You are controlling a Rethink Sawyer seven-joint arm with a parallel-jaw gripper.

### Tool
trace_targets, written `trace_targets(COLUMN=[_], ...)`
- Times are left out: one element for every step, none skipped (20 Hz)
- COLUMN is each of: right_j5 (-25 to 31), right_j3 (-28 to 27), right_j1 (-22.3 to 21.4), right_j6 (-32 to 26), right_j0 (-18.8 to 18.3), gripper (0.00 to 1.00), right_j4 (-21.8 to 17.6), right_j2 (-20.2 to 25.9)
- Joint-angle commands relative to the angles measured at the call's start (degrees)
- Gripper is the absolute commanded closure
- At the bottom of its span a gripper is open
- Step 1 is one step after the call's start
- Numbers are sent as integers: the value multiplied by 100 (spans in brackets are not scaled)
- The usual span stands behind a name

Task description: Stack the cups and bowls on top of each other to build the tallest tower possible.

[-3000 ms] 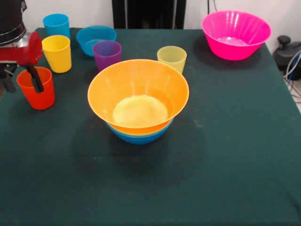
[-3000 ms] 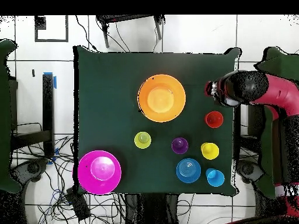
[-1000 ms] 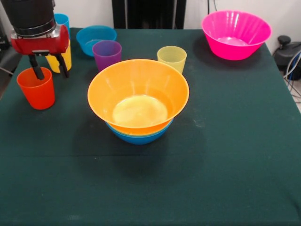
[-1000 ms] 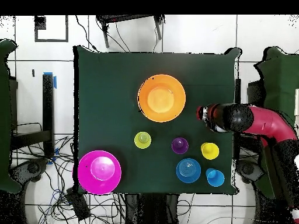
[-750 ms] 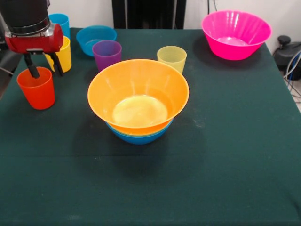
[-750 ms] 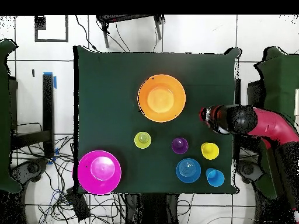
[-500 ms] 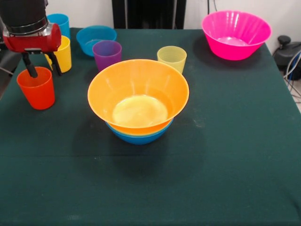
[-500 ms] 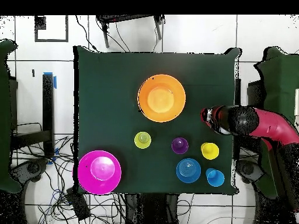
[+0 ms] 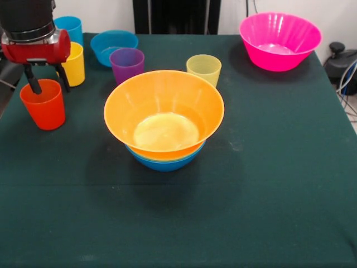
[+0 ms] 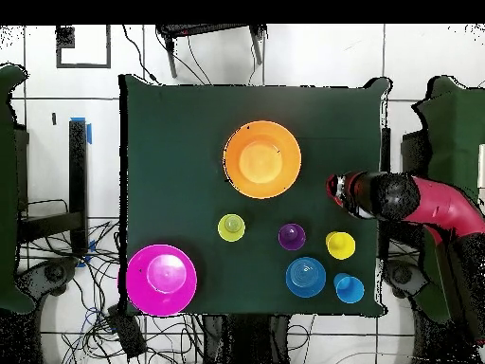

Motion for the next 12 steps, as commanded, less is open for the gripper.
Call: trace_targets(right_j5=[-444, -424, -429, -426, -434, -427, -429, -491, -524, -552, -554, -582], right_j3=[269, 281, 291, 295, 298, 312, 312, 334, 359, 386, 414, 449], right_j1=[206, 215, 217, 214, 214, 211, 216, 219, 214, 190, 174, 138], right_j6=[-1, 21, 22, 32, 32, 39, 52, 52, 67, 86, 108, 178], right_j0=[230, 230, 226, 235, 241, 245, 256, 253, 257, 274, 283, 324], gripper=[0, 0, 0, 0, 0, 0, 0, 0, 0, 0, 0, 0], right_j4=[-294, -258, -250, -247, -252, -251, -247, -276, -286, -313, -309, -337], right_j2=[-334, -344, -354, -376, -393, -420, -434, -449, -465, -494, -508, -557])
